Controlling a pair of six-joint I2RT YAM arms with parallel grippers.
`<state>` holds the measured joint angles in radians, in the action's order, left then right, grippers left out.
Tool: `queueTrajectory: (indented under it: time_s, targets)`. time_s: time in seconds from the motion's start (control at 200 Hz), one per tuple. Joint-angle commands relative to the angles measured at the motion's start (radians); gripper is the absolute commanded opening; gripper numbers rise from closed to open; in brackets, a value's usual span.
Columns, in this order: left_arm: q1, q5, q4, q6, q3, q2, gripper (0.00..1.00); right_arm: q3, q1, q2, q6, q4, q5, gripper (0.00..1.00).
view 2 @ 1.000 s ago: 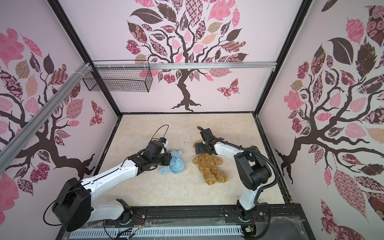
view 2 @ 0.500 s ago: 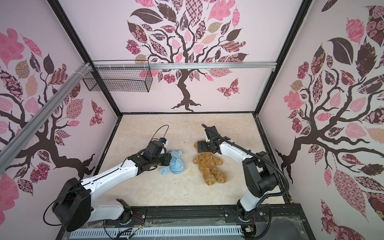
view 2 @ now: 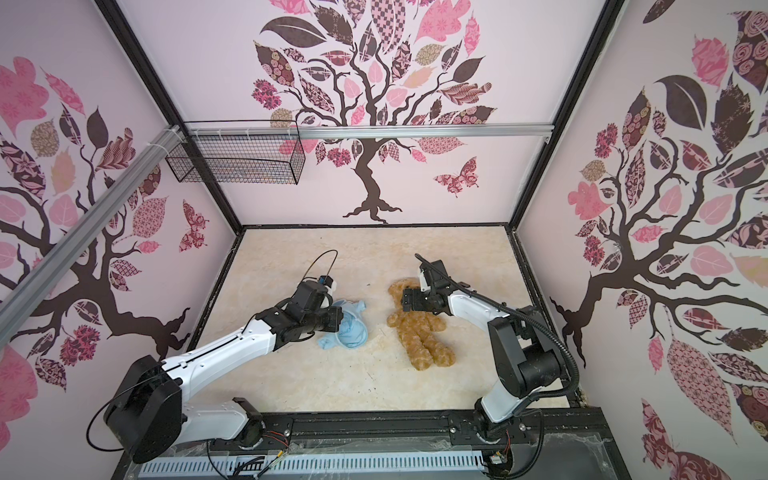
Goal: Dress the teddy bear
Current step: 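Push the bear's head with the right gripper into the hoodie opening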
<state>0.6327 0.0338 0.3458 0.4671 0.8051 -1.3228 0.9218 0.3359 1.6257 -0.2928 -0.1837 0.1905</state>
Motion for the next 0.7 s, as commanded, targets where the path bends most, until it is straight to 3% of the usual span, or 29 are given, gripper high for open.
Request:
queueTrajectory:
  time_s: [0.0, 0.165, 0.48, 0.58, 0.695]
  targets:
    - [-0.005, 0.008, 0.001, -0.012, 0.022, -0.001, 0.0, 0.001, -0.019, 0.044, -0.029, 0.088, 0.083, 1.0]
    - [-0.005, 0.012, -0.001, -0.012, 0.025, -0.007, 0.0, 0.022, -0.02, 0.091, -0.055, 0.137, 0.127, 1.0]
    - [-0.005, 0.02, -0.005, -0.014, 0.031, -0.024, 0.0, 0.063, -0.018, 0.171, -0.099, 0.183, 0.108, 0.99]
    - [-0.005, 0.018, 0.002, -0.01, 0.039, -0.025, 0.0, 0.047, -0.018, 0.144, -0.066, 0.2, 0.092, 0.88]
    - [-0.007, 0.013, 0.001, -0.004, 0.044, -0.02, 0.0, -0.021, -0.018, 0.06, -0.046, 0.284, 0.137, 0.57]
